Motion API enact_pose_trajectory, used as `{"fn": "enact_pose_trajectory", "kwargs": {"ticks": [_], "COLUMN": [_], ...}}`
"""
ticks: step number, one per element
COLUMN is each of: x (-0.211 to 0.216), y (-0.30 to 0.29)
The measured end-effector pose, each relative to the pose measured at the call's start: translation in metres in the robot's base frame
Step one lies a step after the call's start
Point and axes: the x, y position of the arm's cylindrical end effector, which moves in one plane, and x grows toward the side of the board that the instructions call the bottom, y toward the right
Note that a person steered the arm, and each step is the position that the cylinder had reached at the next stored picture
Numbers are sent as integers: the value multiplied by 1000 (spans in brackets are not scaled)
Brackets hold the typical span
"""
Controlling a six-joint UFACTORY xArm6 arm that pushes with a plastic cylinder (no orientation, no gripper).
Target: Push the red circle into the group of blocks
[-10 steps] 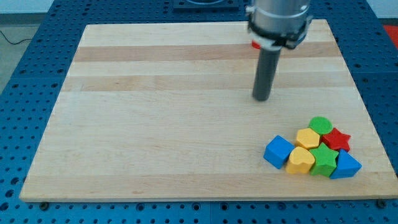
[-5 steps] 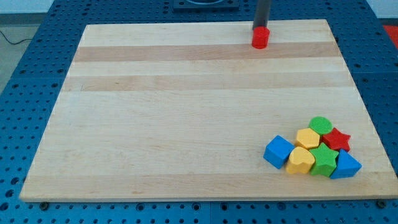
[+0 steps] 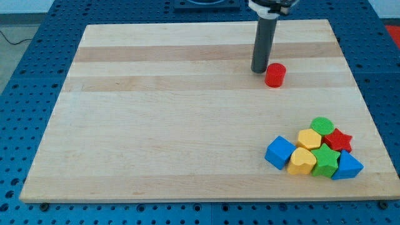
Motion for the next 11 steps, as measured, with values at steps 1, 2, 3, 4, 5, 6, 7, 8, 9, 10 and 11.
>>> {"fn": "enact_pose_trajectory", "kwargs": {"ticks": [1,2,3,4,5,6,7,8,9,10,11], "x": [42,31,-20,-34,-2,41,70,84,99,109,116], "y": [0,0,0,21,34,34,34,34,34,34,34]}}
